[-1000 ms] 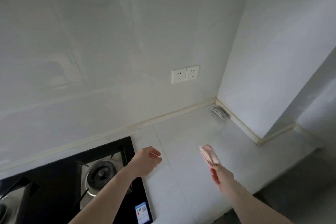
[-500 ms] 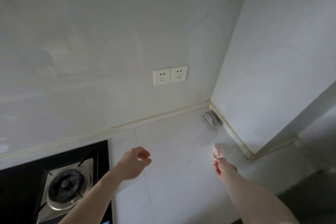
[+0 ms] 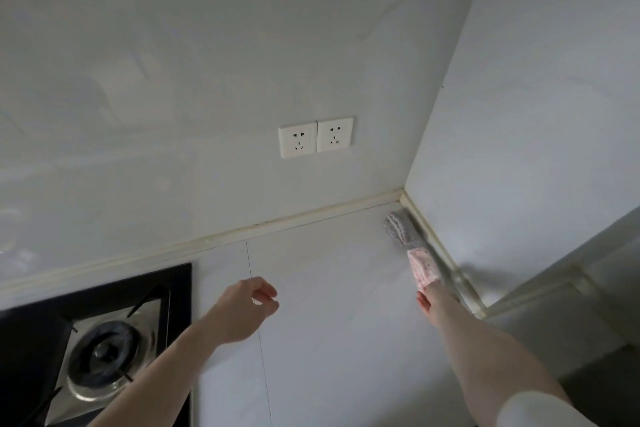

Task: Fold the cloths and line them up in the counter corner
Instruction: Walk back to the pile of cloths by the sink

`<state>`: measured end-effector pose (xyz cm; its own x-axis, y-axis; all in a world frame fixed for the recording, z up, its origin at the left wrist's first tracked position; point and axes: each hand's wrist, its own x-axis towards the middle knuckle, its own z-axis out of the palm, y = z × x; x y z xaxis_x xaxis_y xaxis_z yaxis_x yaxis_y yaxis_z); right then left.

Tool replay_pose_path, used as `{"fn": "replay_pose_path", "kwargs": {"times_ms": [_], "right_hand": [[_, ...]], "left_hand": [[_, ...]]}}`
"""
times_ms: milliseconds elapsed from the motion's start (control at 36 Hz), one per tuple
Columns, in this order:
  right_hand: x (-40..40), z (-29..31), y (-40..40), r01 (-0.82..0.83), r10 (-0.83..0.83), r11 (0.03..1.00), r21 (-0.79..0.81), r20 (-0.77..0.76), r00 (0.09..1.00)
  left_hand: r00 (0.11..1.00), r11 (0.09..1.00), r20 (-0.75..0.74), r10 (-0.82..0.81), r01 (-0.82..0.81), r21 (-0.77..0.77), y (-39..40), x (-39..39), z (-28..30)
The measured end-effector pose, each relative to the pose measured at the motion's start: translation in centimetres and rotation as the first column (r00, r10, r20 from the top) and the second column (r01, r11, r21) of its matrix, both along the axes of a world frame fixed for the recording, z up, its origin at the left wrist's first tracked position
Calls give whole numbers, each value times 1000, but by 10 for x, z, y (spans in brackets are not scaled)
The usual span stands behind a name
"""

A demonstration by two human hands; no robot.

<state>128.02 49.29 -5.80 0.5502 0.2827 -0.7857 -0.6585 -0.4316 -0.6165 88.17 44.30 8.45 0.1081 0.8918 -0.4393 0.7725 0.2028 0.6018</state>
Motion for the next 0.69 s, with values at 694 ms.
{"fn": "replay_pose_path", "kwargs": {"times_ms": [694], "right_hand": [[-142,-4,-10,-590,624,781,-204,307,719]], "left_hand": [[979,979,-30,202,-203,-13,-89,-87,3]]}}
